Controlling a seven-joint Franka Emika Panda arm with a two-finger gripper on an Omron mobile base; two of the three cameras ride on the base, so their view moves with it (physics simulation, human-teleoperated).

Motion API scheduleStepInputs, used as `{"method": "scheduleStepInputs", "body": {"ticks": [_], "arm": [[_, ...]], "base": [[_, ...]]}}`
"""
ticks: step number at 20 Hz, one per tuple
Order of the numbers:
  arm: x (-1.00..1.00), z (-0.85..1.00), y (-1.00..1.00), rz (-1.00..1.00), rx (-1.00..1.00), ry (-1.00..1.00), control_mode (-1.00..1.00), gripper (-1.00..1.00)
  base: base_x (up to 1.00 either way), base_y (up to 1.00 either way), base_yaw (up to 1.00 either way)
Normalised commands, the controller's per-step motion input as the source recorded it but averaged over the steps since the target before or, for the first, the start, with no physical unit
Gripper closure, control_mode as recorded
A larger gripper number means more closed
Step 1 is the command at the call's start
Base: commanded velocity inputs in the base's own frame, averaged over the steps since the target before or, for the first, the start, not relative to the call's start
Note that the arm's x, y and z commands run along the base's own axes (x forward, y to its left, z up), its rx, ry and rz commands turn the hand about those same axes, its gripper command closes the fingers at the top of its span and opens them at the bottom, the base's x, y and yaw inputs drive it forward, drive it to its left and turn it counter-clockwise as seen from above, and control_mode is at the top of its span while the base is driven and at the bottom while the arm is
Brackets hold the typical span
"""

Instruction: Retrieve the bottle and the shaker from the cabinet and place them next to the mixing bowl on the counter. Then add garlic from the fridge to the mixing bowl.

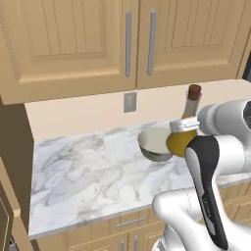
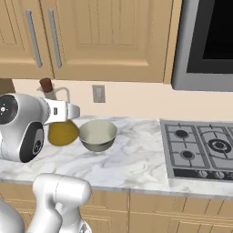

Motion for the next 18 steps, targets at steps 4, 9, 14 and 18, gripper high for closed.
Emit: {"method": "scheduleStepInputs", "body": {"ticks": [4,9,14,18], "arm": [[0.00,0.00,0.00,0.00,0.00,0.00,1.00,1.00],[0.00,0.00,0.00,0.00,0.00,0.00,1.00,1.00],[0.00,0.00,0.00,0.00,0.00,0.00,1.00,1.00],[0.00,-0.01,0.00,0.00,0.00,0.01,-1.00,1.00]], "base": [[0.00,0.00,0.00],[0.00,0.00,0.00],[0.00,0.00,0.00],[0.00,0.00,0.00]]}}
